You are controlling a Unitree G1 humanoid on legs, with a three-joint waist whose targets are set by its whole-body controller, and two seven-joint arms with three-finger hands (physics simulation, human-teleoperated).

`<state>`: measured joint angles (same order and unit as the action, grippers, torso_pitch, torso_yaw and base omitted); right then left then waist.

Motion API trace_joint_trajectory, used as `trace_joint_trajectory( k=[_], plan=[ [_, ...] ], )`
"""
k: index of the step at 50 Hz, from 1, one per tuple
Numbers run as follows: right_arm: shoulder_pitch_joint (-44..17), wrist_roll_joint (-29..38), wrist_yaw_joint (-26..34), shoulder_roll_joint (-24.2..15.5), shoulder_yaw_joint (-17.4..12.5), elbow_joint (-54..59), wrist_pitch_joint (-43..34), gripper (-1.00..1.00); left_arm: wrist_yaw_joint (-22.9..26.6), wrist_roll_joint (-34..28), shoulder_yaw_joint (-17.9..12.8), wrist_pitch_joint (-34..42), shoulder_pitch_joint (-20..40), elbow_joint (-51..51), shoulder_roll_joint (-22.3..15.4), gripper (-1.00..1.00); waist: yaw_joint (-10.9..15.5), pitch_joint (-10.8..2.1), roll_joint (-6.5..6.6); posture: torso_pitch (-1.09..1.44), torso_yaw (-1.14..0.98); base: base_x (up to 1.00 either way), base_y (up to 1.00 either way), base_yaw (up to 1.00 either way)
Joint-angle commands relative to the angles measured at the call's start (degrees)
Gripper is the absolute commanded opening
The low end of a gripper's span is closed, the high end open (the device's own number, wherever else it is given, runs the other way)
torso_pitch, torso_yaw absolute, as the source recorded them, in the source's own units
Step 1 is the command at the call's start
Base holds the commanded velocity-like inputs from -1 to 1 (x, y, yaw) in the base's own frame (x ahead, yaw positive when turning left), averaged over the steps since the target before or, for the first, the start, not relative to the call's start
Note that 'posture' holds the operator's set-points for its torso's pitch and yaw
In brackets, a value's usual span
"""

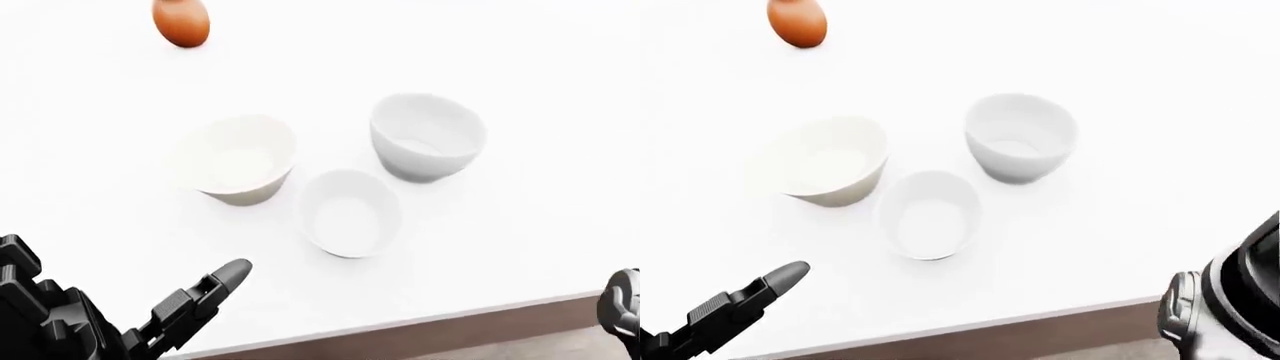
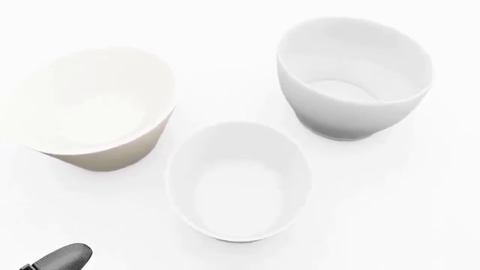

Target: Stack the bowls from largest to smallest.

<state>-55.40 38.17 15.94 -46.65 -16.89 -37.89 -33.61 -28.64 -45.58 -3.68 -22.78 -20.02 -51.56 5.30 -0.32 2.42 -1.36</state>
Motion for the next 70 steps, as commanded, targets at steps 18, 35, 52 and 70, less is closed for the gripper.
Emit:
trace_joint_trajectory(
  k=[18,35,52,70],
  plan=[
    [-65.8,-3.3,-10.4,26.4,12.9,102.9,30.1,1.0,1.1,0.2,0.5,1.0,1.1,-2.8,0.0,1.0,-0.4,-0.29,2.62,0.0,0.0,0.0,0.0,0.0],
    [-62.2,-5.8,-0.3,45.6,17.0,109.3,28.7,1.0,0.7,0.8,0.3,0.6,0.9,-2.2,-0.4,1.0,0.1,-0.19,3.0,0.0,0.0,0.0,0.0,0.0],
    [-54.0,1.8,-3.1,55.6,20.1,107.4,32.6,1.0,1.0,1.5,0.2,-0.3,0.7,-1.5,-0.3,1.0,0.1,-0.6,3.55,0.0,0.0,0.0,0.0,0.0],
    [-44.6,16.2,25.2,60.7,26.3,88.1,23.6,1.0,1.1,0.9,0.3,0.0,0.9,-1.4,-0.2,1.0,-0.4,-0.51,4.18,0.0,0.0,0.0,0.0,0.0]
  ],
)
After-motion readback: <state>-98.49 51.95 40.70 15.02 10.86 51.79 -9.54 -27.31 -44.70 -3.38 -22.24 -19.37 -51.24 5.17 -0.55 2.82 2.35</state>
